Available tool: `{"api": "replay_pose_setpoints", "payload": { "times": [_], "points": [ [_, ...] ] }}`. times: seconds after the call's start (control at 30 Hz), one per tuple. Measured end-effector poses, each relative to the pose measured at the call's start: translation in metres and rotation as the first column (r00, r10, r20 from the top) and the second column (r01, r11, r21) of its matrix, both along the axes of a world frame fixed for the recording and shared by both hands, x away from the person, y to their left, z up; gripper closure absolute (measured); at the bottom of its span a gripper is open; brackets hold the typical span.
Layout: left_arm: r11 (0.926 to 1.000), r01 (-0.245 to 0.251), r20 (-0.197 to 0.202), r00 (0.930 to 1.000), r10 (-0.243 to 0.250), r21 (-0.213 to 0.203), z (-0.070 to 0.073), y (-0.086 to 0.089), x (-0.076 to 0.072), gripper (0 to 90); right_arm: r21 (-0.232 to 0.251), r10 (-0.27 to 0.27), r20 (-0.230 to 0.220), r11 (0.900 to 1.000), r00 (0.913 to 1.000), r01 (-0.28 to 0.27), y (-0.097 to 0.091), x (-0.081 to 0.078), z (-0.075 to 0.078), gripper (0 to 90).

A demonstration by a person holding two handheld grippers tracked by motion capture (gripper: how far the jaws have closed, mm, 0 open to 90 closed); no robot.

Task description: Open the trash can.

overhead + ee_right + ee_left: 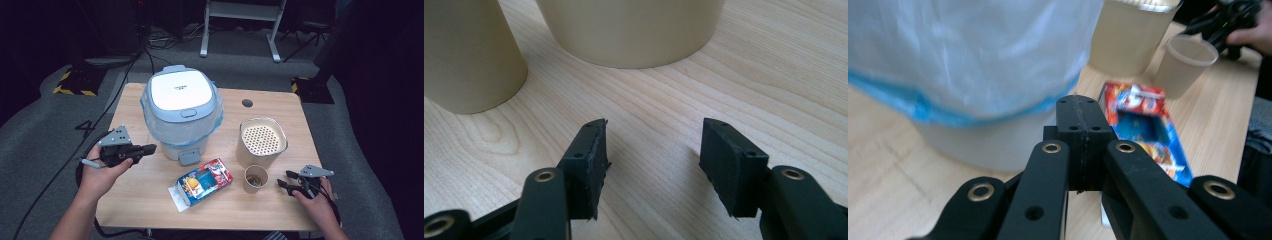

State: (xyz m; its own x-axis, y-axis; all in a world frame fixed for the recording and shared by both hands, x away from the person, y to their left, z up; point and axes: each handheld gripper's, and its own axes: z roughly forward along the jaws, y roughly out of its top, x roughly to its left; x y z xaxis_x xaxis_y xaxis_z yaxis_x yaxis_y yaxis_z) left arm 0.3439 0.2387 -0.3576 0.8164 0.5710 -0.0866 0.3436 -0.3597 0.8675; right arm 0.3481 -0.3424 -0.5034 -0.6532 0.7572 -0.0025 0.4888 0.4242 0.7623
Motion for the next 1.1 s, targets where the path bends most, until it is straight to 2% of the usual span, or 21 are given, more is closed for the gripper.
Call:
{"api": "replay_pose_setpoints", "payload": {
  "times": [0.03, 0.07, 0.27, 0.57, 0.6, 0.63, 0.67, 0.7, 0.73, 0.83, 0.87, 0.9, 1.0, 1.1],
  "points": [
    [1.0000, 0.000, 0.000, 1.0000, 0.000, 0.000, 0.000, 0.000, 0.000, 90.0, 0.000, 0.000, 0.000, 1.0000, 1.0000, 0.000, 0.000, 0.000, 0.000, 44.7],
    [0.9995, 0.026, 0.010, 0.9996, -0.026, -0.018, 0.007, -0.001, 0.002, 90.0, -0.002, -0.001, 0.001, 1.0000, 1.0000, 0.001, 0.000, 0.000, 0.000, 44.6],
    [0.9966, 0.078, 0.038, 0.9963, -0.077, -0.026, 0.025, -0.006, 0.008, 90.0, 0.000, 0.000, 0.000, 1.0000, 1.0000, 0.000, 0.000, 0.000, 0.000, 44.7],
    [0.9892, 0.133, 0.080, 0.9885, -0.128, -0.061, 0.046, -0.012, 0.012, 90.0, 0.001, 0.000, 0.000, 1.0000, 1.0000, 0.000, 0.000, 0.000, 0.000, 44.7],
    [0.9852, 0.154, 0.092, 0.9849, -0.147, -0.075, 0.052, -0.014, 0.013, 89.9, 0.000, 0.000, 0.000, 1.0000, 1.0000, 0.000, 0.000, 0.000, 0.000, 44.6],
    [0.9852, 0.154, 0.092, 0.9849, -0.147, -0.075, 0.052, -0.014, 0.013, 89.9, -0.001, -0.001, 0.000, 1.0000, 1.0000, 0.001, 0.000, 0.000, 0.000, 44.6],
    [0.9771, 0.183, 0.106, 0.9794, -0.172, -0.108, 0.057, -0.016, 0.014, 89.8, 0.001, 0.000, 0.000, 1.0000, 1.0000, 0.000, 0.000, 0.000, 0.000, 44.7],
    [0.9771, 0.183, 0.106, 0.9794, -0.172, -0.108, 0.057, -0.016, 0.014, 89.8, 0.001, 0.000, 0.000, 1.0000, 1.0000, 0.000, 0.000, 0.000, 0.000, 44.7],
    [0.9636, 0.221, 0.120, 0.9716, -0.204, -0.151, 0.061, -0.017, 0.019, 89.7, 0.000, 0.000, 0.001, 1.0000, 1.0000, 0.000, 0.000, 0.000, 0.000, 44.7],
    [0.9481, 0.255, 0.143, 0.9625, -0.231, -0.190, 0.065, -0.020, 0.028, 89.6, 0.000, 0.000, 0.001, 1.0000, 1.0000, 0.000, 0.000, 0.000, 0.000, 44.6],
    [0.9481, 0.255, 0.143, 0.9625, -0.231, -0.190, 0.065, -0.020, 0.028, 89.6, 0.000, 0.000, 0.001, 1.0000, 1.0000, 0.000, 0.000, 0.000, 0.000, 44.6],
    [0.9422, 0.267, 0.148, 0.9595, -0.240, -0.203, 0.067, -0.022, 0.034, 89.6, 0.000, 0.000, 0.001, 1.0000, 1.0000, 0.000, 0.000, 0.000, 0.000, 44.6],
    [0.9401, 0.274, 0.163, 0.9560, -0.244, -0.202, 0.070, -0.027, 0.041, 89.7, 0.000, 0.000, 0.002, 1.0000, 1.0000, 0.000, 0.000, 0.000, 0.000, 44.6],
    [0.9380, 0.274, 0.167, 0.9560, -0.242, -0.212, 0.073, -0.031, 0.047, 89.7, 0.000, 0.000, 0.001, 1.0000, 1.0000, 0.000, 0.000, 0.000, 0.000, 44.6]
  ]
}}
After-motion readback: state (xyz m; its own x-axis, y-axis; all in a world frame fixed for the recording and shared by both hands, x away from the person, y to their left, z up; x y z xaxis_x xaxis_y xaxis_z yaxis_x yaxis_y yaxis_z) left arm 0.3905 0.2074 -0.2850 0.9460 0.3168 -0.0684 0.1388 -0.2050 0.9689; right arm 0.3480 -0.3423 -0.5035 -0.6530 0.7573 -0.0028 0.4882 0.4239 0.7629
